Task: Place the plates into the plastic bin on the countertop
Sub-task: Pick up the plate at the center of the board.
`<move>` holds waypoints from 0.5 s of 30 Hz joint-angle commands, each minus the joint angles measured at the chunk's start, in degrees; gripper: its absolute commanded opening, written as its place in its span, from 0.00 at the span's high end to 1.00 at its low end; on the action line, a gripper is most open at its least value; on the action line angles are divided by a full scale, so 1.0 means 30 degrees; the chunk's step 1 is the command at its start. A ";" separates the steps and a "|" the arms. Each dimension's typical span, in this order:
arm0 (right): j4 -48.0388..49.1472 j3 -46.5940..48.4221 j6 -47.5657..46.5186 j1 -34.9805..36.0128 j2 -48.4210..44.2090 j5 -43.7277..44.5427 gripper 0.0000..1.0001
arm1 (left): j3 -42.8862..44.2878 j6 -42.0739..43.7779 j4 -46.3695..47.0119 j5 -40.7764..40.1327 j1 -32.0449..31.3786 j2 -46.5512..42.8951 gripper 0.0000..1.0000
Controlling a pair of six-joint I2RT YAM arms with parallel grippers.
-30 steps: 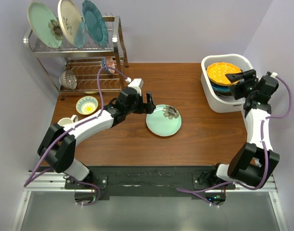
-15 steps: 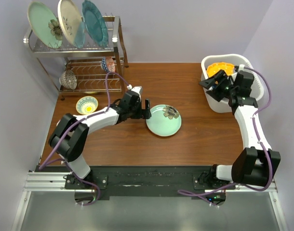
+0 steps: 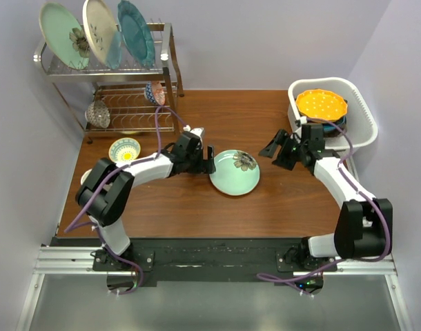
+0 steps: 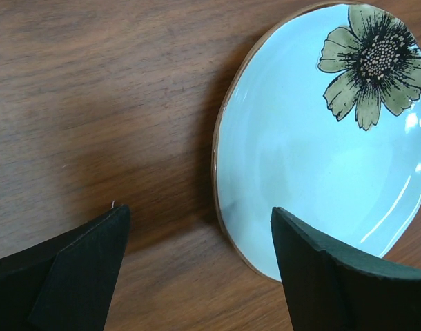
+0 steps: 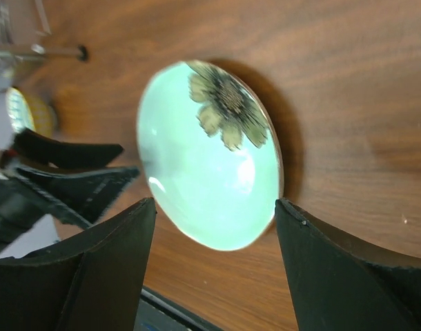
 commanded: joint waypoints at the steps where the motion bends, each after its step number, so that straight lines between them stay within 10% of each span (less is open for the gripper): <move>1: 0.1429 -0.1236 -0.0527 0.0302 0.0361 0.0627 0.27 | 0.0569 0.0278 0.1369 0.1017 0.0141 0.0473 0.15; 15: 0.4881 -0.4340 -0.0177 0.0537 0.2409 -0.0072 0.30 | 0.0832 -0.0191 0.2542 0.2043 0.0141 0.2231 0.43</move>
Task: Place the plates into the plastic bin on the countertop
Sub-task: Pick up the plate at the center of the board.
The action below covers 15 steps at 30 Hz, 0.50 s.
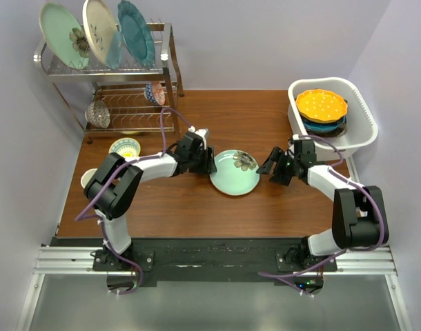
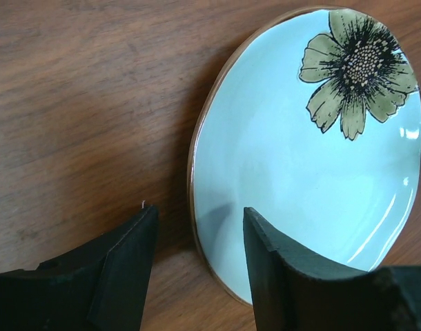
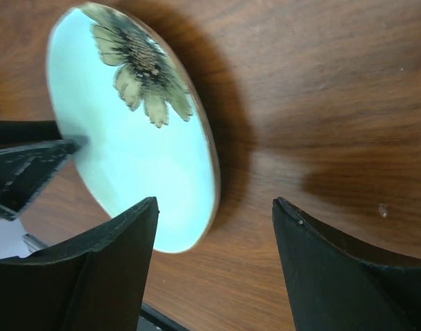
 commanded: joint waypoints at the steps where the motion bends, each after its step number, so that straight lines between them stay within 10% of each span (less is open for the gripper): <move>1: 0.2642 -0.1006 0.0246 0.0194 0.0904 -0.0453 0.31 | 0.0475 -0.0111 0.0793 0.0572 0.0127 0.0571 0.44; 15: 0.8705 -0.2999 0.2268 0.0956 0.4478 -0.2358 0.46 | 0.0505 -0.0082 0.0881 0.0748 0.0127 0.0893 0.44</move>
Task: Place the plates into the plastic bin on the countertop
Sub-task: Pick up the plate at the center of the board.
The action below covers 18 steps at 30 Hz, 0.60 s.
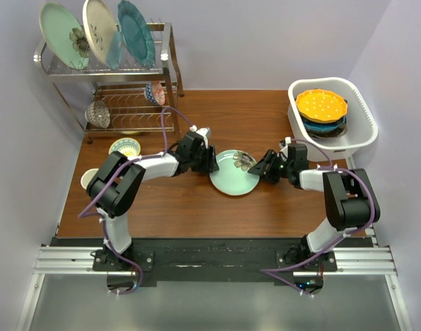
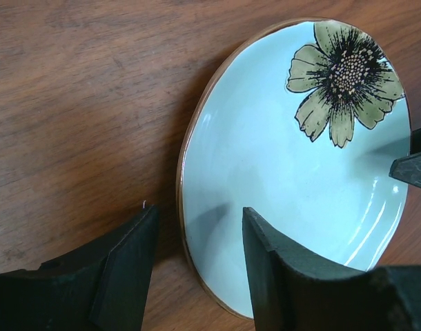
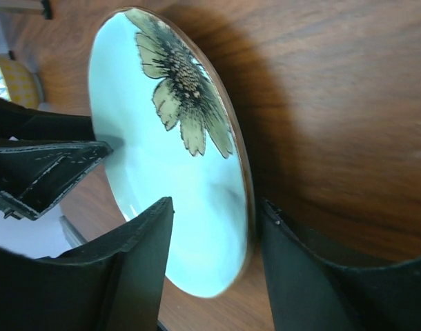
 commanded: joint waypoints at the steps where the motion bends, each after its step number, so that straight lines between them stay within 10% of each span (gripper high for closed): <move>1: 0.1110 -0.1200 0.0462 0.0286 0.1354 0.0308 0.47 | 0.0337 -0.0082 -0.0022 0.0303 0.0127 0.0434 0.44; 10: 0.2459 -0.2226 0.0961 0.0345 0.1502 0.0307 0.95 | 0.0308 -0.0082 -0.0022 0.0333 0.0127 0.0435 0.44; 18: 0.1962 -0.2343 0.0903 0.0345 0.0476 0.0659 1.00 | 0.0279 -0.0053 -0.0198 0.0128 0.0127 0.0171 0.42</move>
